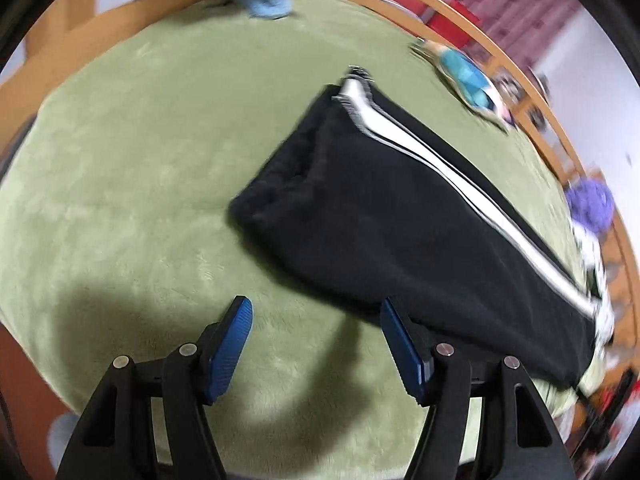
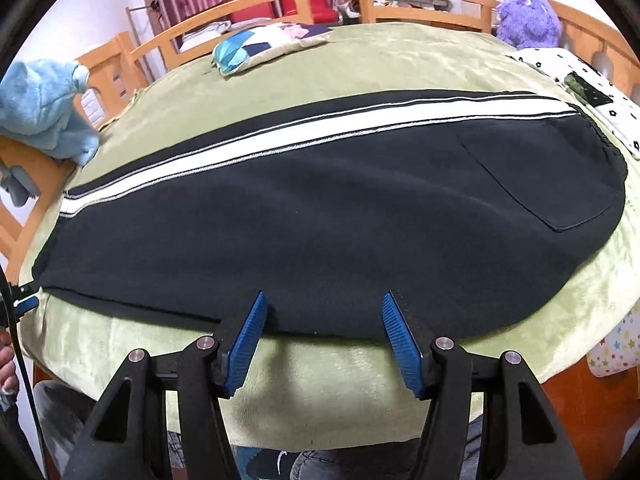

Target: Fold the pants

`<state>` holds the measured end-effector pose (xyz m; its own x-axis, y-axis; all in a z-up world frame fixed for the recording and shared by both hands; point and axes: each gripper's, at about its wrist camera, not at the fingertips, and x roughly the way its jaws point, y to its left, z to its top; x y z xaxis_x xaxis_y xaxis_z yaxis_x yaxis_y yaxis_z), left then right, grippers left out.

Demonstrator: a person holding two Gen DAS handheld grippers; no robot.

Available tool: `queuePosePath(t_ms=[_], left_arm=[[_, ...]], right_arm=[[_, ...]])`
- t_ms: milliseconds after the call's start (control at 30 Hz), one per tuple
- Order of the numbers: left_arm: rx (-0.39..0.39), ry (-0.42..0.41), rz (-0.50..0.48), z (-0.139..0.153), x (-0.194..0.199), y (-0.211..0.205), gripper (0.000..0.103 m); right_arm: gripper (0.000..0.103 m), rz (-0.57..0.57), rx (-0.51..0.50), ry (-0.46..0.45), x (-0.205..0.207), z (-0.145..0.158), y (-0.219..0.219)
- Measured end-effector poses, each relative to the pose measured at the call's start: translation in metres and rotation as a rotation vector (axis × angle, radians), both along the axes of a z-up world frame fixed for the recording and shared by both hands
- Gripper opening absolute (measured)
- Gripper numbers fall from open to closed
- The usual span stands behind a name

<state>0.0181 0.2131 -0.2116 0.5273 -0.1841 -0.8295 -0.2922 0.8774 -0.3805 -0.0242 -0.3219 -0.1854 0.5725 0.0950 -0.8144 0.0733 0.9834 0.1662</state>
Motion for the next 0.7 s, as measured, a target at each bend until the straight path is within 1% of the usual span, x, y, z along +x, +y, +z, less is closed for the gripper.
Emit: queuePosePath(t_ms=[67, 100, 167, 233, 333, 367, 400, 433, 467, 500, 533, 567, 600, 633, 700], left_arm=[[-0.04, -0.013, 0.052, -0.007, 0.012, 0.01, 0.065], [-0.038, -0.02, 0.062, -0.009, 0.016, 0.011, 0.065], [-0.005, -0.007, 0.069, -0.012, 0.031, 0.013, 0.065], [0.015, -0.012, 0.091, -0.012, 0.043, 0.016, 0.065], [-0.006, -0.005, 0.126, -0.011, 0.05, 0.024, 0.061], [-0.007, 0.003, 0.143, -0.011, 0.05, 0.027, 0.051], [-0.008, 0.004, 0.147, -0.01, 0.049, 0.029, 0.046], [-0.012, 0.0, 0.139, -0.01, 0.047, 0.03, 0.043], [-0.008, -0.003, 0.134, -0.009, 0.047, 0.029, 0.037], [0.001, -0.006, 0.123, -0.008, 0.047, 0.028, 0.034], [0.013, -0.007, 0.113, -0.006, 0.046, 0.026, 0.032], [0.03, -0.013, 0.11, 0.0, 0.043, 0.023, 0.03], [0.049, -0.021, 0.109, 0.008, 0.042, 0.021, 0.029], [0.088, -0.034, 0.107, 0.021, 0.04, 0.014, 0.029], [0.174, -0.056, 0.096, 0.046, 0.042, -0.001, 0.027]], right_arm=[[0.06, 0.017, -0.006, -0.003, 0.0, 0.001, 0.002], [0.06, 0.02, -0.007, -0.006, -0.001, 0.002, 0.002], [0.06, 0.015, -0.004, -0.012, 0.0, 0.006, 0.001], [0.06, 0.0, 0.019, -0.025, 0.002, 0.009, -0.001], [0.06, -0.002, 0.072, -0.065, 0.004, 0.013, 0.0], [0.061, 0.01, 0.088, -0.066, 0.006, 0.011, 0.003], [0.061, 0.032, 0.098, -0.054, 0.01, 0.004, 0.008], [0.061, 0.042, 0.093, -0.035, 0.013, -0.003, 0.012], [0.062, 0.043, 0.075, -0.001, 0.018, -0.015, 0.018], [0.062, 0.043, 0.057, 0.019, 0.02, -0.024, 0.022], [0.063, 0.047, 0.018, 0.011, 0.019, -0.03, 0.028], [0.064, 0.062, -0.03, -0.02, 0.015, -0.029, 0.035], [0.064, 0.079, -0.055, -0.026, 0.013, -0.026, 0.039], [0.064, 0.091, -0.052, -0.025, 0.012, -0.024, 0.04], [0.064, 0.105, 0.002, -0.026, 0.01, -0.015, 0.034]])
